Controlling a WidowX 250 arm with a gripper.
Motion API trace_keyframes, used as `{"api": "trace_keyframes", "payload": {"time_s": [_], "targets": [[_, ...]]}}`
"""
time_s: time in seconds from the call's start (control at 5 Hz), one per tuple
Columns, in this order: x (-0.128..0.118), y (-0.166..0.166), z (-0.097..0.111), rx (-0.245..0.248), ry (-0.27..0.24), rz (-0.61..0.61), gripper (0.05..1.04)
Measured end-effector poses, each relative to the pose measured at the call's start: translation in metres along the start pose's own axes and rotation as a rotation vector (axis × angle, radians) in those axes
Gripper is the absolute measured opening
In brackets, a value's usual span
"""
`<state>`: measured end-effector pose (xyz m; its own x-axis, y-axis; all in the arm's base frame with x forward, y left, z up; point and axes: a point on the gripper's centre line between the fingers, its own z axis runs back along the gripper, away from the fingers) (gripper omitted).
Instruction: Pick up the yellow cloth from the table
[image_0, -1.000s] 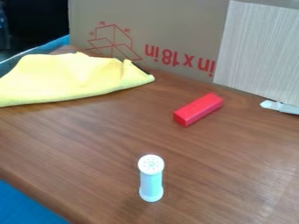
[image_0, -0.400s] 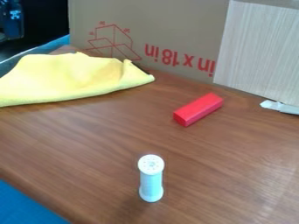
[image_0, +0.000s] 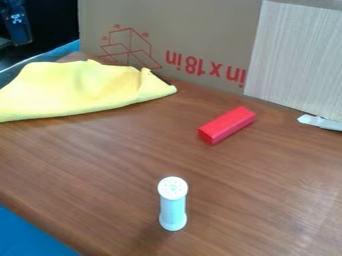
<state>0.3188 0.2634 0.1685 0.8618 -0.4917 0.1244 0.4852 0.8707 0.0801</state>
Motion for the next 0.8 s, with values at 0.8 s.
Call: {"api": "trace_keyframes", "payload": {"time_s": [0.8], "targets": [[0.027,0.023,-0.014,0.211,-0.164,-0.035,1.001]]}}
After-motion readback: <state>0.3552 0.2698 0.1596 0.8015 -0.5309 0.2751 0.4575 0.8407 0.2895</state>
